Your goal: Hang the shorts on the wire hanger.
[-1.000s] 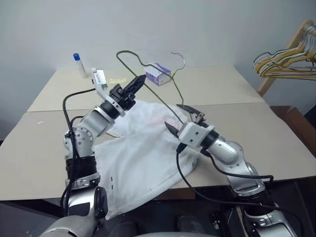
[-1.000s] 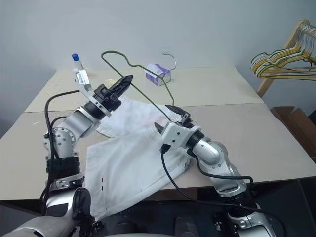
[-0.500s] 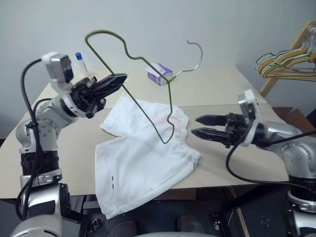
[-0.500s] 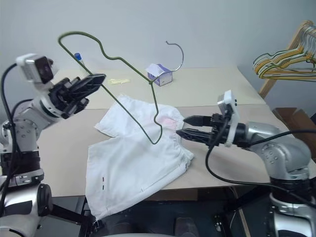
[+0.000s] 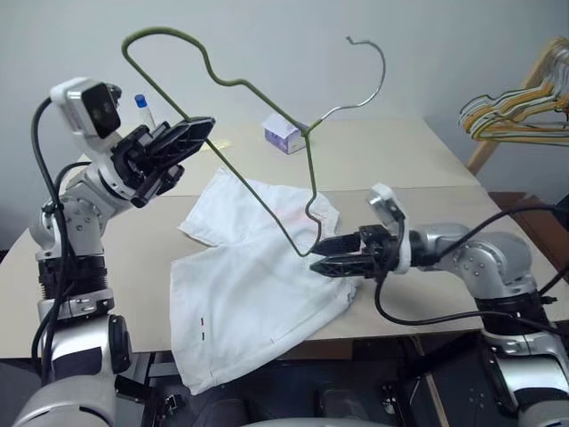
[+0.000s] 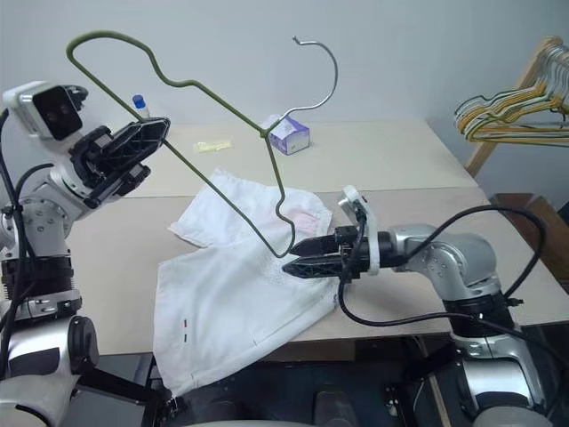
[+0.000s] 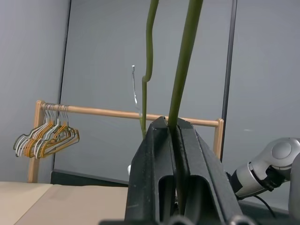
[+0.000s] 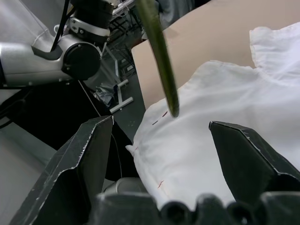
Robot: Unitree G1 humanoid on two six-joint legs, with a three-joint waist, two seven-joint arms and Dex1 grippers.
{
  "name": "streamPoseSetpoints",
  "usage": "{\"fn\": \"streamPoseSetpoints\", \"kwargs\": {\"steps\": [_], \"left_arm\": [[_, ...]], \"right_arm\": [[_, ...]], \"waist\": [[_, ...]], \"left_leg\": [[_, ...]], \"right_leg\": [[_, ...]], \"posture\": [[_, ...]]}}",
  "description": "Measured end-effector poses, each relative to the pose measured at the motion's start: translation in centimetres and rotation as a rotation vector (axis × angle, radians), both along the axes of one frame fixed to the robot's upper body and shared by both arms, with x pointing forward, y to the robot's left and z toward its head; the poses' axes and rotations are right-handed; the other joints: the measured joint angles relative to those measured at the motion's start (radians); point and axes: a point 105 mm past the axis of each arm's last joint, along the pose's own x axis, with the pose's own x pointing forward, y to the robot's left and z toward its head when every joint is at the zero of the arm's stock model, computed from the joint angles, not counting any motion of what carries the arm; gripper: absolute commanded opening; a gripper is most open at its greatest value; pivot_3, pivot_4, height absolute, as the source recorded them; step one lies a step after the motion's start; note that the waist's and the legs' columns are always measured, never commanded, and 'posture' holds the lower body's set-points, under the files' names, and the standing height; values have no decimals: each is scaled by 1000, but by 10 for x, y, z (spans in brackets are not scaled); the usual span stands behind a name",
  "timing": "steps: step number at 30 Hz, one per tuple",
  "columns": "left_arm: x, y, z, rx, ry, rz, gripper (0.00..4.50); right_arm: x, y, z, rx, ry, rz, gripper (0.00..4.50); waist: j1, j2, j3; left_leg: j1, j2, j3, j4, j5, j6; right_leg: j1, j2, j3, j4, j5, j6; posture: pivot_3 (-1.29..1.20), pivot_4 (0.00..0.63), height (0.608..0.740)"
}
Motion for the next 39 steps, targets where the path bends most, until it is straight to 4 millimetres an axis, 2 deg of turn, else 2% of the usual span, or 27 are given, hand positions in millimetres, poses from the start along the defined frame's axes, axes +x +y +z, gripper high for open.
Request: {"fn": "streamPoseSetpoints", "kwargs": {"steps": [9, 17, 19, 21, 29, 39], "left_arm": [[1, -5, -2, -21, 10, -19, 0], [2, -7, -5, -23, 18, -25, 0], [3, -7, -6, -27, 20, -29, 0], [3, -7, -6, -27, 21, -30, 0], [5, -7, -8, -21, 23, -22, 0], [8, -7, -10, -41, 2, -12, 0]], "right_arm": [[5, 9, 14, 51, -7, 32, 3899], [4, 10, 18, 62, -8, 55, 3899], [3, 11, 18, 66, -5, 62, 3524], [2, 12, 19, 68, -5, 69, 2960], [0, 13, 18, 61, -10, 79, 61], [3, 15, 15, 37, -93, 54, 23]], "waist": [[-3, 0, 0], [-3, 0, 0], [-3, 0, 0], [-3, 0, 0], [-4, 0, 0], [-3, 0, 0]], "left_leg": [[0, 0, 0, 0, 0, 0], [0, 0, 0, 0, 0, 0], [0, 0, 0, 0, 0, 0], [0, 0, 0, 0, 0, 0], [0, 0, 0, 0, 0, 0], [0, 0, 0, 0, 0, 0]], "right_leg": [[0, 0, 0, 0, 0, 0], [0, 0, 0, 0, 0, 0], [0, 0, 0, 0, 0, 0], [0, 0, 0, 0, 0, 0], [0, 0, 0, 0, 0, 0], [0, 0, 0, 0, 0, 0]], "posture": [[-55, 0, 740], [-61, 0, 740], [-67, 0, 740], [-68, 0, 740], [-66, 0, 740], [-63, 0, 740]]}}
